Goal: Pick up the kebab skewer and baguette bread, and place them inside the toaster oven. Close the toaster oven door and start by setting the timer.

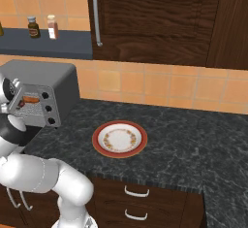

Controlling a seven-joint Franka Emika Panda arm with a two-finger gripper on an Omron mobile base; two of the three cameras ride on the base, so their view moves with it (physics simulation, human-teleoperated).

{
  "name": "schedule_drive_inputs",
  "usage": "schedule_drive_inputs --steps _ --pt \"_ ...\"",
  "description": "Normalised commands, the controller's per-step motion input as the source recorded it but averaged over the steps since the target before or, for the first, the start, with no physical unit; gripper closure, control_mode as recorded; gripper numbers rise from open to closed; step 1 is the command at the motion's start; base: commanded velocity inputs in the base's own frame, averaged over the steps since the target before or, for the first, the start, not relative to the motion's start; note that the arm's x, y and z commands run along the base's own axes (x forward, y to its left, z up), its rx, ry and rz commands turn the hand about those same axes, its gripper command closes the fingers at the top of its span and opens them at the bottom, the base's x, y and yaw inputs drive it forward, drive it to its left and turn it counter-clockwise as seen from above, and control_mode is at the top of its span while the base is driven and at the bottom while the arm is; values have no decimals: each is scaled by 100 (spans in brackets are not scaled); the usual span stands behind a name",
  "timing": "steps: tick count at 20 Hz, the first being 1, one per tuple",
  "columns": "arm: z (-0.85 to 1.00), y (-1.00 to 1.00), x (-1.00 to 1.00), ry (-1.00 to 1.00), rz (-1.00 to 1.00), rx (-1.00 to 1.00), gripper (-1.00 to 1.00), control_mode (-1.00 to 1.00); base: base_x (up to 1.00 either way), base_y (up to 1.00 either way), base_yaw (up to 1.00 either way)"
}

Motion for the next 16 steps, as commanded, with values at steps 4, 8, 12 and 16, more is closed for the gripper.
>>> schedule_drive_inputs --steps 4,8,12,16 --pt "0 3 0 6 0 0 -100 -100 0 0 0" --pt "0 0 0 0 0 0 -100 -100 0 0 0" --pt "2 0 0 0 0 0 -100 -100 0 0 0" --pt "25 0 0 0 0 0 -100 -100 0 0 0"
